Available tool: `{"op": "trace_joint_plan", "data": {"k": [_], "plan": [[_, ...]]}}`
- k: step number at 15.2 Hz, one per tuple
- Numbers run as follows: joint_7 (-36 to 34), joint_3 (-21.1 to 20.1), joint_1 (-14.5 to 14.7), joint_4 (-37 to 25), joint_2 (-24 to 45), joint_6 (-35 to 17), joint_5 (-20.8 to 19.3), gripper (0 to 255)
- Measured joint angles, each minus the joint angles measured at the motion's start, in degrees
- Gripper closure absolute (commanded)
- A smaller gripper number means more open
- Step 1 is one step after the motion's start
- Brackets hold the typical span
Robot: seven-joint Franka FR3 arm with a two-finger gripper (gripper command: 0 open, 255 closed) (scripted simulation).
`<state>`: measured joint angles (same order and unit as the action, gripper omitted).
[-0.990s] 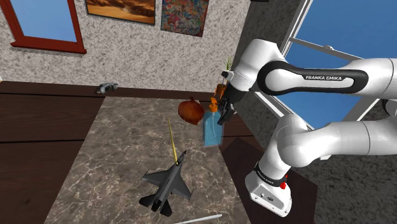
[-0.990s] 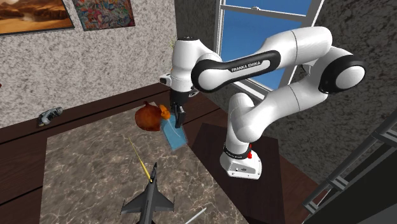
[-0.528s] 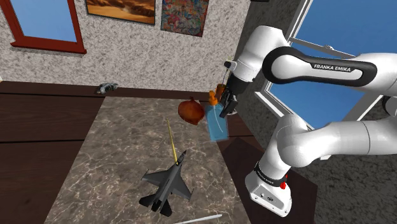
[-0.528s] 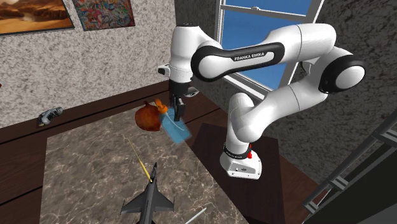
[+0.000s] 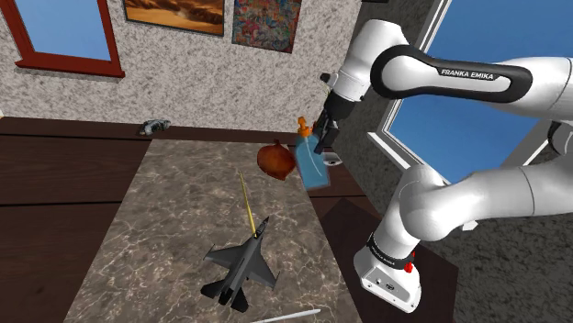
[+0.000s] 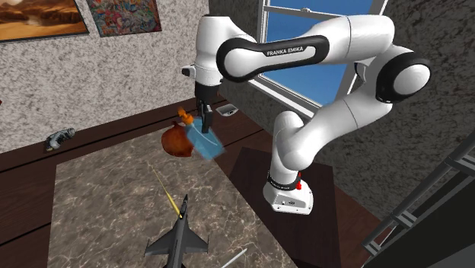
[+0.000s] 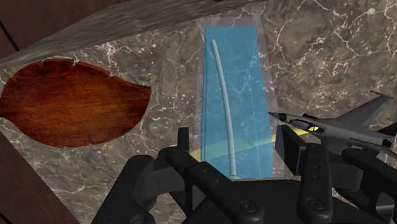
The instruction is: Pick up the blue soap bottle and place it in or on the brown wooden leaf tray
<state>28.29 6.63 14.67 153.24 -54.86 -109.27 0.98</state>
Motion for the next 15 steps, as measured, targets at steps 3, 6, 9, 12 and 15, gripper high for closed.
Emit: {"op": "trace_joint_plan", "data": {"k": [3, 6, 9, 12, 15], "plan": [[3.18, 3.28, -0.74, -3.13, 5.38, -2.09, -1.48, 255], [6.28, 6.45, -0.83, -8.01, 12.09, -3.85, -2.30, 255], [9.76, 9.85, -0.85, -12.92, 17.66, -4.45, -2.73, 255], [13.14, 13.07, -0.31, -18.82, 23.98, -4.70, -2.26, 255], [16.83, 16.38, 0.24, -23.84, 30.02, -5.46, -1.16, 255]]}}
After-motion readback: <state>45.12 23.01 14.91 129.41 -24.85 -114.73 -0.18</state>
